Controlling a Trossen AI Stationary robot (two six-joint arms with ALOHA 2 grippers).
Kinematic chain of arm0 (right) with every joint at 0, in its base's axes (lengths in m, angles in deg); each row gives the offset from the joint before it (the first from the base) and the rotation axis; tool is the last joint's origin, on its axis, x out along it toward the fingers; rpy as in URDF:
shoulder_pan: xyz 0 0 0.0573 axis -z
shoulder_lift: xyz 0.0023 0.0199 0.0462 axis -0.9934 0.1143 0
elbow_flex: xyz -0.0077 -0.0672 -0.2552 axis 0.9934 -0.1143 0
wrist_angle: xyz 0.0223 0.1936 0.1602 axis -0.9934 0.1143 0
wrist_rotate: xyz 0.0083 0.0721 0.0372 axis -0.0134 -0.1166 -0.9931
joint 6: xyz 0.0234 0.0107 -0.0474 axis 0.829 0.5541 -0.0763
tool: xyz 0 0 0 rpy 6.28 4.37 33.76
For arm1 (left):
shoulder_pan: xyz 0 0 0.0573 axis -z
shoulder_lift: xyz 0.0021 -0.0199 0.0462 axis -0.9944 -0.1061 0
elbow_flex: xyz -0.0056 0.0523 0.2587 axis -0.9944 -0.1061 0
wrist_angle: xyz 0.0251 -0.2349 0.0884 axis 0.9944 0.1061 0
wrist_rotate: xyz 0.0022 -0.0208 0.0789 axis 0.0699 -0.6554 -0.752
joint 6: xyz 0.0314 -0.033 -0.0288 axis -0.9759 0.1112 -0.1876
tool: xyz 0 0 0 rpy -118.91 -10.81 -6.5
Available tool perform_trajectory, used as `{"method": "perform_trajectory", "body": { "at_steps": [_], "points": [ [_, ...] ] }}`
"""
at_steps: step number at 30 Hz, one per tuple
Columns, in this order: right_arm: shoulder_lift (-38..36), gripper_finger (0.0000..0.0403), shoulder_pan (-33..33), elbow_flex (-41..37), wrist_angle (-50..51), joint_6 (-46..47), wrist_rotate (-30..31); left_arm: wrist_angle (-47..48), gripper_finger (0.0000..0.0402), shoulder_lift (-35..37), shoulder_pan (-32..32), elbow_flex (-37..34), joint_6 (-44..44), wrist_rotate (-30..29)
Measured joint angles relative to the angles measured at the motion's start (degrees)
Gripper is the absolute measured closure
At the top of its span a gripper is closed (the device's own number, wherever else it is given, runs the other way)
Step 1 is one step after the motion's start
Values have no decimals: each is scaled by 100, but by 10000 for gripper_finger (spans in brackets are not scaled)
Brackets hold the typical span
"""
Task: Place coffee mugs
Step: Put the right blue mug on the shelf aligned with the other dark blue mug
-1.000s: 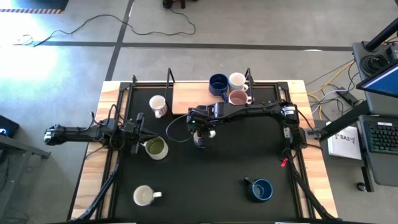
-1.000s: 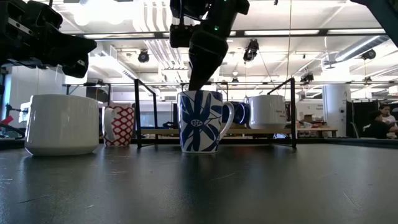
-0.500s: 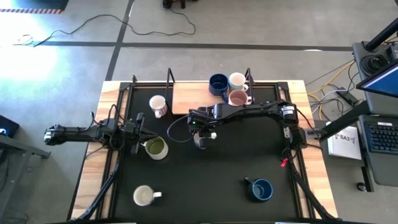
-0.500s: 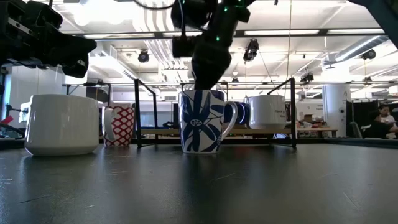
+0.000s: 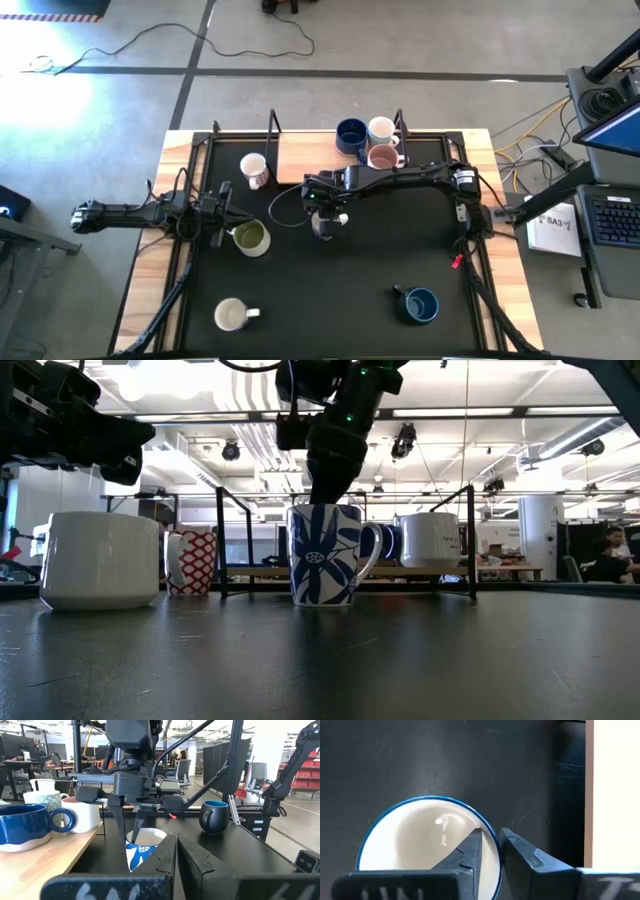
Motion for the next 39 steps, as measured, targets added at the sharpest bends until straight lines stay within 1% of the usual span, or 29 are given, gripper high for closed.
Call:
{"method": "perform_trajectory", "body": {
  "at_steps": [6,10,15,20,22,24,28,30,33,39],
  "points": [
    [-9,388,0,0,203,522,-51,1,402,0,0,0,1,0],
    [-13,391,0,42,468,1226,-47,0,402,0,0,0,1,-2],
    [0,392,0,339,1101,2120,1,0,402,0,-2,0,2,0],
    [7,393,40,687,1768,2794,168,2,402,0,-1,0,0,0],
    [7,393,85,710,1947,3123,348,0,402,0,0,0,0,-2],
    [7,393,187,702,2118,3428,365,2,402,0,0,0,2,-2],
    [7,391,420,592,2045,4043,600,2,402,0,-1,0,0,-1],
    [7,390,540,551,2036,4152,598,2,402,0,0,0,1,-2],
    [7,390,711,533,1798,4185,617,1,402,0,-1,0,0,-1],
    [4,390,921,509,1152,3967,609,1,402,0,0,0,2,-1]
  ]
}}
